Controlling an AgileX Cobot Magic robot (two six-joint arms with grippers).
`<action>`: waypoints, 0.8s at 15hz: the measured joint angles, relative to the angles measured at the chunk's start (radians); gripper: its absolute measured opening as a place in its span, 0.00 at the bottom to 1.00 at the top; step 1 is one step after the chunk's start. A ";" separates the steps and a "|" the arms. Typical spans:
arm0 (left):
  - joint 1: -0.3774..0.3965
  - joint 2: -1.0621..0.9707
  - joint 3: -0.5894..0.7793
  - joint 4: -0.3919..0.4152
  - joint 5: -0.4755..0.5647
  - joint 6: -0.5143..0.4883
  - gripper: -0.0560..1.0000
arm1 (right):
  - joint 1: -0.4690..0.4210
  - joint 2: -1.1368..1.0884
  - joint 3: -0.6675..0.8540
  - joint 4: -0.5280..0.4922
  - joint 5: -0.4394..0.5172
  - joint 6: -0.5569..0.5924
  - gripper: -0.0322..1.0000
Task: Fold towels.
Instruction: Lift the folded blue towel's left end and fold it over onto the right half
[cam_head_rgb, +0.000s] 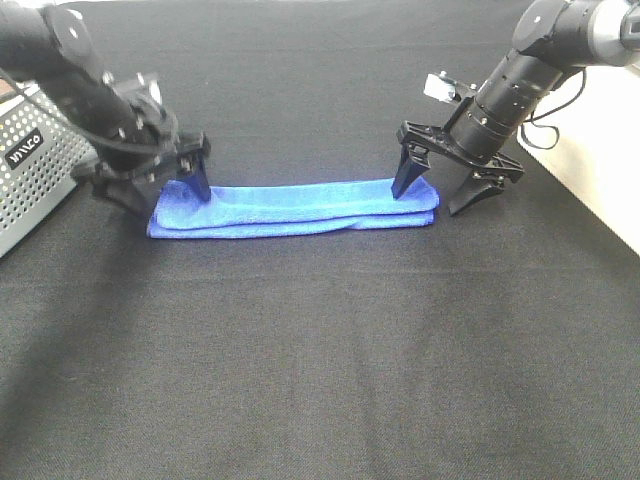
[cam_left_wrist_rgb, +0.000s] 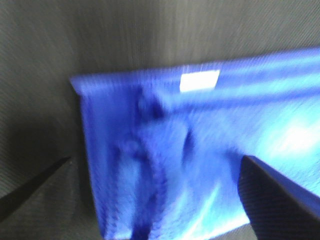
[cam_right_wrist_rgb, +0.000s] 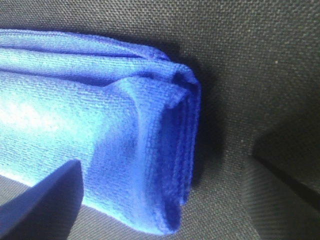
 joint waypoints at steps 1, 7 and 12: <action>0.000 0.010 0.000 0.002 0.011 0.007 0.83 | 0.000 0.000 0.000 -0.001 -0.001 0.000 0.82; 0.000 0.039 -0.012 0.018 -0.016 0.006 0.83 | 0.000 0.000 0.000 -0.003 -0.005 0.000 0.82; 0.003 0.053 -0.012 -0.032 -0.068 0.014 0.34 | 0.000 0.000 0.000 -0.013 -0.013 0.000 0.82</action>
